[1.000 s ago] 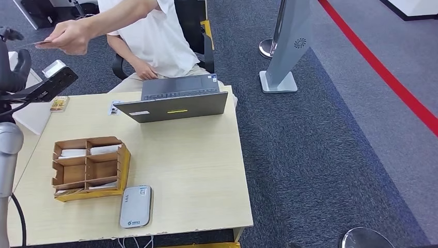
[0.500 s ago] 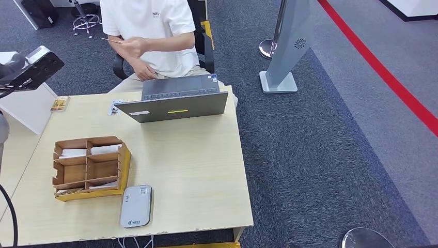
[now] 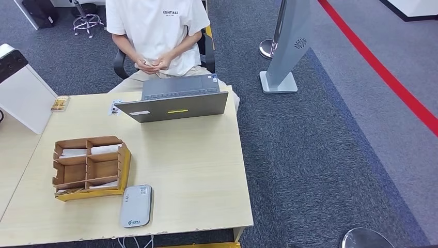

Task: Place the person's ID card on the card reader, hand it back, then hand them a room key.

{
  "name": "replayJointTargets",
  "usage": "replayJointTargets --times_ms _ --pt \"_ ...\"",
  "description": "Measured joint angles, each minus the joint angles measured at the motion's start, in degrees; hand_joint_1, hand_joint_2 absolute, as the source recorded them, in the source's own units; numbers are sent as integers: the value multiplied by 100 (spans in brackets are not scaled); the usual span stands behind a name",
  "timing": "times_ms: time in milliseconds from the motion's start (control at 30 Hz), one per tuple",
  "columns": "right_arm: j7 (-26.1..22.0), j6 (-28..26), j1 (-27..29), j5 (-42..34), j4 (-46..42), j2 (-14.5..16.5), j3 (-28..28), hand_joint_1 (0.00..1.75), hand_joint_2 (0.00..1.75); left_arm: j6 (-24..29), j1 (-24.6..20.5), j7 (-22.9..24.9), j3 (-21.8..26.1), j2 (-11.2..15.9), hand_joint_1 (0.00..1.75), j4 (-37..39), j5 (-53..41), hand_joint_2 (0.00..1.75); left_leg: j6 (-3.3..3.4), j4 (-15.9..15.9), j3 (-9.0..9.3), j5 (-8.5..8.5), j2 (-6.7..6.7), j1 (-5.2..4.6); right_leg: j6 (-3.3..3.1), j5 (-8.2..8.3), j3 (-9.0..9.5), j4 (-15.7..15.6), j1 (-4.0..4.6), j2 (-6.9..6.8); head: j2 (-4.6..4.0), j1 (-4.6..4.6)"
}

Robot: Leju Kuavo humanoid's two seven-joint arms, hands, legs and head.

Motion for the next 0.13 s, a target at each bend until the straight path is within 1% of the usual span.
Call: replayJointTargets --times_ms 100,133 --pt "5 -10 14 -31 0 0 -1 0 175 143 -190 -3 9 426 0 471 -17 175 -4 -2 3 -3 31 0 -4 3 -8 5 0 34 0 2" --pt "6 -12 20 -38 0 0 0 0 175 176 -224 -19 12 520 0 571 -10 175 -5 -2 3 -4 37 0 -5 4 -11 6 0 41 0 1"
